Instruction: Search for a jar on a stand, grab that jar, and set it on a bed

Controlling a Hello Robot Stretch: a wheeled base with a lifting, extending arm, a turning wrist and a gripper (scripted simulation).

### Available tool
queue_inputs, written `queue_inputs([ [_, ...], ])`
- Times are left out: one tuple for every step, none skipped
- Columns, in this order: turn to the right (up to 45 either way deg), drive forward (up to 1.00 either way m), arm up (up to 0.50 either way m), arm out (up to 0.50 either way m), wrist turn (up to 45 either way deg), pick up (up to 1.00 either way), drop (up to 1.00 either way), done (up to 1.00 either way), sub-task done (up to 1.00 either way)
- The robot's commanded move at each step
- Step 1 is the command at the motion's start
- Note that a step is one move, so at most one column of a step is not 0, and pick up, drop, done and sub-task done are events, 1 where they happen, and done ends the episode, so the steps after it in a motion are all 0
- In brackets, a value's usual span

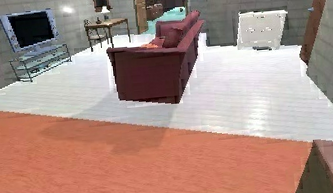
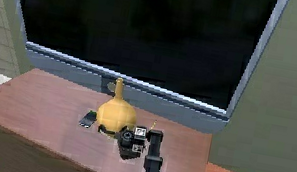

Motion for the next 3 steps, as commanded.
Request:
queue_inputs([
  [0.0,0.0,0.1,0.0,0.0,0.0,0.0,0.0,0.0],
  [0.0,0.0,0.22,0.0,0.0,0.0,0.0,0.0,0.0],
  [0.0,0.0,0.0,0.0,-45.0,0.0,0.0,0.0,0.0],
])
